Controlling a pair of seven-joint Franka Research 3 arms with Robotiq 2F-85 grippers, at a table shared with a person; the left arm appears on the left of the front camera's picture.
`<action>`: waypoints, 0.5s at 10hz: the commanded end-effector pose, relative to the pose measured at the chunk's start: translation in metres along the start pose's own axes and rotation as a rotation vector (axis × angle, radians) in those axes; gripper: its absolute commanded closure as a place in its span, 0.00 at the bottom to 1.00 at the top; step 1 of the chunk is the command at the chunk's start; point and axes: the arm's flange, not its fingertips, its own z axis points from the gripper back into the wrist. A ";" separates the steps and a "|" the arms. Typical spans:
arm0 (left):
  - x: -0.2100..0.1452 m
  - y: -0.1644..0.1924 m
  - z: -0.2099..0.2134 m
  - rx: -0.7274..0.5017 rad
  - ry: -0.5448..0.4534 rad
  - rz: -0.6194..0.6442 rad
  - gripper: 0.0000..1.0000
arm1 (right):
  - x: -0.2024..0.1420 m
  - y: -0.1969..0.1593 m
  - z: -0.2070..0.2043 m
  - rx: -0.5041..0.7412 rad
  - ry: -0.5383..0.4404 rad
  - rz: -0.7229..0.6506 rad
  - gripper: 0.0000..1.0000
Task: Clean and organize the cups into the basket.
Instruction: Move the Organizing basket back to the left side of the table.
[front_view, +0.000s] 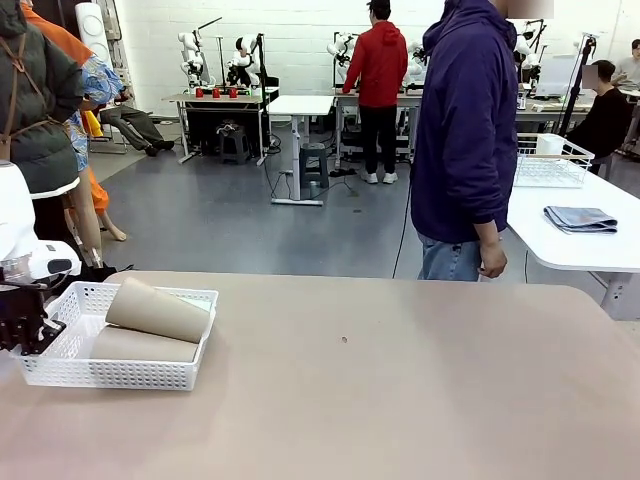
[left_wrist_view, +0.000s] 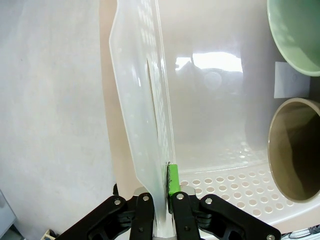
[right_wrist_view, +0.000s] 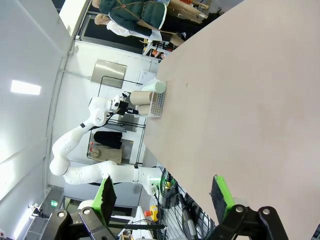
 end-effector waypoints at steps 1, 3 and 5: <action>-0.001 -0.005 -0.004 0.007 0.004 -0.006 0.95 | 0.000 0.000 0.000 -0.002 0.000 -0.005 0.00; 0.000 0.000 0.000 0.000 0.000 0.000 0.95 | 0.000 0.000 0.000 -0.002 0.000 -0.005 0.00; 0.000 0.004 0.004 -0.034 -0.049 -0.044 0.38 | 0.000 0.000 0.000 -0.002 0.000 -0.005 0.00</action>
